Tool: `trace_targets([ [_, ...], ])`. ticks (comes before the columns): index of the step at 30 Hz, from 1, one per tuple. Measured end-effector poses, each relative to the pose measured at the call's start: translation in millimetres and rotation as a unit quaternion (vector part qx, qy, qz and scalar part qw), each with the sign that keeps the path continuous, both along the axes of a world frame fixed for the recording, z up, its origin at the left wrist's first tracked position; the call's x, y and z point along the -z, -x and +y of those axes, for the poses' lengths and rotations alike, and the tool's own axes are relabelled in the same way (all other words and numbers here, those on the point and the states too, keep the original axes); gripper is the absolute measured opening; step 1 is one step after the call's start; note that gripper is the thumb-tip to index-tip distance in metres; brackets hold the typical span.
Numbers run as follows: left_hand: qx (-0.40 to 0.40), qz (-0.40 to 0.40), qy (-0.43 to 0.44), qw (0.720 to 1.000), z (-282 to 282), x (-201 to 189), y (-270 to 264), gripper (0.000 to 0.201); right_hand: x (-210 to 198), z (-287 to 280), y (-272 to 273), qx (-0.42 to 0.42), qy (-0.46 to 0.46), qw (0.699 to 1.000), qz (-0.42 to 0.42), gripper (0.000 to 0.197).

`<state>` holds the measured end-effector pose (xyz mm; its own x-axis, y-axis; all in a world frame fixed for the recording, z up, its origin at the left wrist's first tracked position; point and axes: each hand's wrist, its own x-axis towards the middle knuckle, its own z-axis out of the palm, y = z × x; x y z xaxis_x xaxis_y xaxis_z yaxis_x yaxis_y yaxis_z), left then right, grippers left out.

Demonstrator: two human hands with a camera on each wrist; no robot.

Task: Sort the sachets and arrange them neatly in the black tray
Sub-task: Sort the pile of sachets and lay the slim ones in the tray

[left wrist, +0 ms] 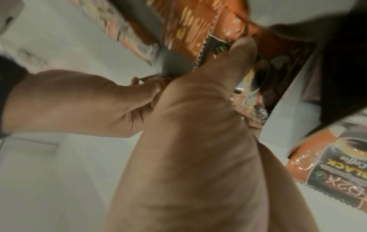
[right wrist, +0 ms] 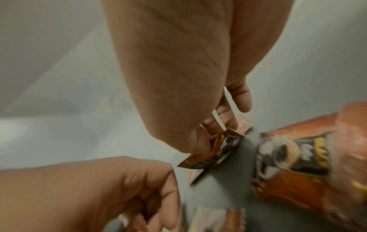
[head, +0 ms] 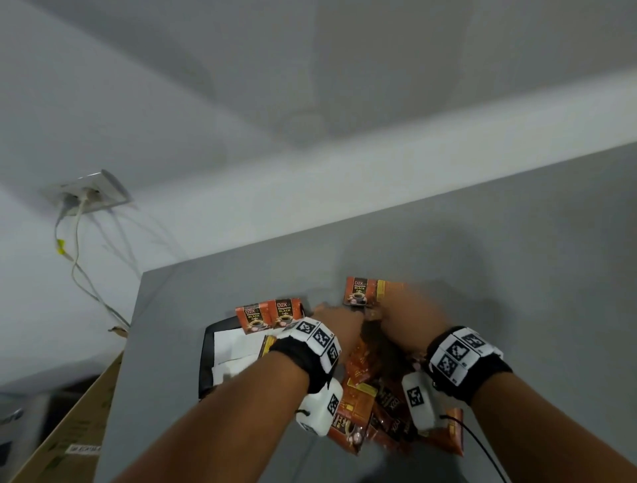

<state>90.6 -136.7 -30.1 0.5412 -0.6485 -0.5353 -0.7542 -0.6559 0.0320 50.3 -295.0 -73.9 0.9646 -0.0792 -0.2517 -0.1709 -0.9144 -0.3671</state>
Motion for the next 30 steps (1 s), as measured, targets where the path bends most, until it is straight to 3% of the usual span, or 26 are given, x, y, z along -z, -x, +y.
trace_targets([
  [4, -0.062, 0.045, 0.066, 0.995, -4.1, -9.6, -13.8, 0.028, -19.9, -12.7, -13.1, 0.060, -0.060, 0.996, -0.038, 0.015],
  [8, -0.132, 0.080, 0.128, 0.980, -14.2, -21.4, -38.1, 0.027, -26.0, -29.0, -33.4, 0.142, -0.045, 0.986, -0.075, 0.020],
  [12, -0.192, 0.080, 0.170, 0.963, -25.2, -14.5, -64.1, 0.036, -8.9, -26.3, -43.2, 0.081, -0.001, 0.997, -0.004, 0.009],
  [14, -0.207, 0.082, 0.175, 0.959, -31.4, -7.0, -74.4, 0.042, -3.8, -22.9, -41.2, 0.039, 0.004, 0.999, -0.001, 0.013],
  [18, -0.195, 0.070, 0.166, 0.964, -44.2, 15.0, -87.5, 0.057, -3.9, -20.1, -37.0, -0.005, -0.006, 0.998, -0.062, 0.016],
  [22, -0.171, 0.035, 0.146, 0.974, -51.1, 32.4, -89.6, 0.054, -4.8, -20.6, -40.3, -0.027, 0.004, 0.997, -0.070, 0.020],
  [26, -0.137, 0.004, 0.100, 0.986, -53.2, 39.0, -91.3, 0.044, 0.1, -24.1, -44.7, 0.065, -0.051, 0.996, -0.026, 0.027],
  [30, -0.125, -0.006, 0.072, 0.990, -50.6, 39.1, -94.5, 0.037, 13.1, -22.4, -47.3, 0.081, 0.001, 0.996, 0.038, 0.049],
])
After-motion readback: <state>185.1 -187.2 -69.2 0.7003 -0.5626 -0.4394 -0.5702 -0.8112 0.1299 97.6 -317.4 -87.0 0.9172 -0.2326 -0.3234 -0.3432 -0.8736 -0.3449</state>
